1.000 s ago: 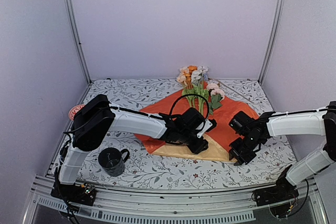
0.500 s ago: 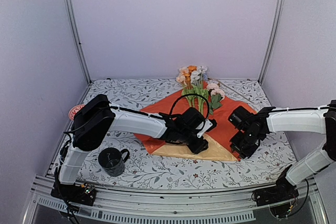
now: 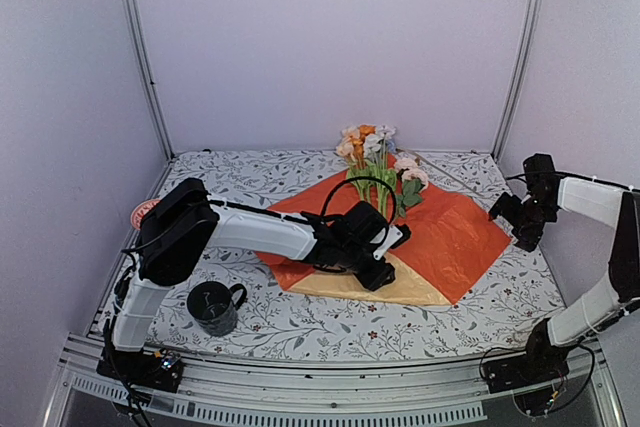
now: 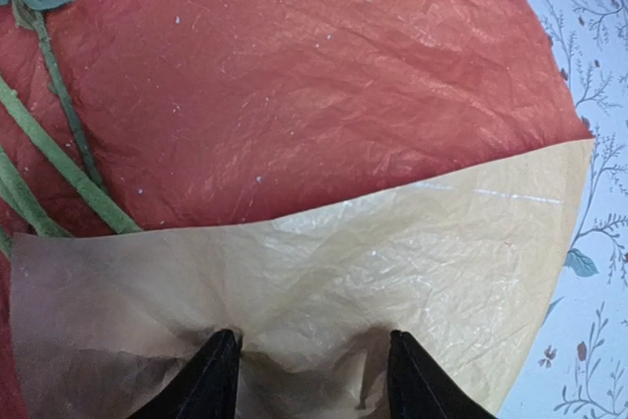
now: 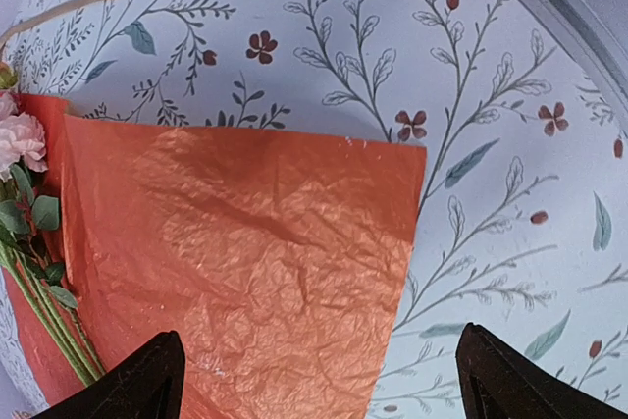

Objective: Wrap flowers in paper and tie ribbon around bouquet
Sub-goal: Pick up the one-fourth-folded wrapping paper from the center of the board.

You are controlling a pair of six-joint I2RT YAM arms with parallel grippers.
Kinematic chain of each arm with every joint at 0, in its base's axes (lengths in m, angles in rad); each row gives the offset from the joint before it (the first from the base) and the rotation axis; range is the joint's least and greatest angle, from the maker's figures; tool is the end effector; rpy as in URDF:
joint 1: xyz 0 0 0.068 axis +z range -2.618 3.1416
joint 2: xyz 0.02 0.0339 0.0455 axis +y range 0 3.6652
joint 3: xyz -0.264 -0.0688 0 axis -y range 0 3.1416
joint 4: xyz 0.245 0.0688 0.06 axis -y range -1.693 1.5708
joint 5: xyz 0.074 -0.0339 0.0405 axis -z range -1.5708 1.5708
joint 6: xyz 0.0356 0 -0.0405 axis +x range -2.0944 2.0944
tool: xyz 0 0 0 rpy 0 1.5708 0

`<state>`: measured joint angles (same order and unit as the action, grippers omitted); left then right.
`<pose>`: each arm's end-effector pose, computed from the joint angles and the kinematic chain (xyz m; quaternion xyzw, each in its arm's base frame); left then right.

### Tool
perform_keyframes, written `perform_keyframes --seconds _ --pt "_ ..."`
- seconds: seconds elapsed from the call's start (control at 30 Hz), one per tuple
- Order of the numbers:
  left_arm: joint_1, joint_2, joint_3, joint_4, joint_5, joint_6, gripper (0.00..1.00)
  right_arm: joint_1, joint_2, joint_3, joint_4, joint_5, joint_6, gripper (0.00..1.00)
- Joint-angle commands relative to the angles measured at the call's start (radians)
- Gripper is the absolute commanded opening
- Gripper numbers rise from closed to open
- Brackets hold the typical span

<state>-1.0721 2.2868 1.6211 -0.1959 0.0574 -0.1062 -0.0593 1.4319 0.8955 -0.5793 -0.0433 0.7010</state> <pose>0.2347 -0.4351 0.1254 0.4441 0.8256 -0.2152 0.2736 0.2725 -0.0146 0.2029 0.3569 0.9063 0.0911 0.2074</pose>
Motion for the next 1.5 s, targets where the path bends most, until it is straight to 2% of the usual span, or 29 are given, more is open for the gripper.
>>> perform_keyframes --seconds 0.0,0.07,0.2,0.33,0.47,0.67,0.77,0.9,1.1,1.17,1.27,1.47 --pt "0.026 0.054 -0.01 -0.081 -0.001 -0.015 0.53 -0.098 0.14 0.057 0.099 -0.213 -0.337 0.99" --pt "0.025 0.054 -0.013 -0.082 0.008 -0.016 0.53 -0.1 0.23 0.147 0.097 -0.175 -0.424 0.99" --pt "0.025 0.052 -0.02 -0.08 0.015 -0.019 0.53 -0.101 0.385 0.353 0.098 -0.298 -0.592 0.99" --pt "0.024 0.048 -0.027 -0.08 0.005 -0.025 0.53 -0.103 0.502 0.447 0.087 -0.353 -0.663 0.99" --pt "0.025 0.056 -0.022 -0.082 0.01 -0.024 0.53 -0.107 0.563 0.45 0.057 -0.376 -0.743 0.99" --pt "0.026 0.075 0.001 -0.097 0.013 -0.018 0.53 -0.15 0.605 0.377 0.036 -0.596 -0.779 0.99" --pt "0.028 0.075 0.002 -0.099 0.012 -0.016 0.53 -0.152 0.593 0.33 0.039 -0.607 -0.798 1.0" --pt "0.032 0.078 0.002 -0.099 0.011 -0.018 0.53 -0.152 0.546 0.28 0.041 -0.623 -0.81 0.91" --pt "0.042 0.082 0.003 -0.099 0.008 -0.02 0.53 -0.152 0.515 0.27 0.007 -0.744 -0.818 0.65" --pt "0.045 0.079 0.002 -0.099 0.008 -0.02 0.53 -0.152 0.516 0.26 -0.009 -0.768 -0.818 0.62" --pt "0.048 0.077 0.0 -0.099 0.004 -0.02 0.53 -0.151 0.482 0.221 -0.004 -0.842 -0.793 0.63" --pt "0.049 0.078 0.003 -0.097 0.008 -0.017 0.53 -0.152 0.273 0.037 0.171 -0.986 -0.614 0.85"
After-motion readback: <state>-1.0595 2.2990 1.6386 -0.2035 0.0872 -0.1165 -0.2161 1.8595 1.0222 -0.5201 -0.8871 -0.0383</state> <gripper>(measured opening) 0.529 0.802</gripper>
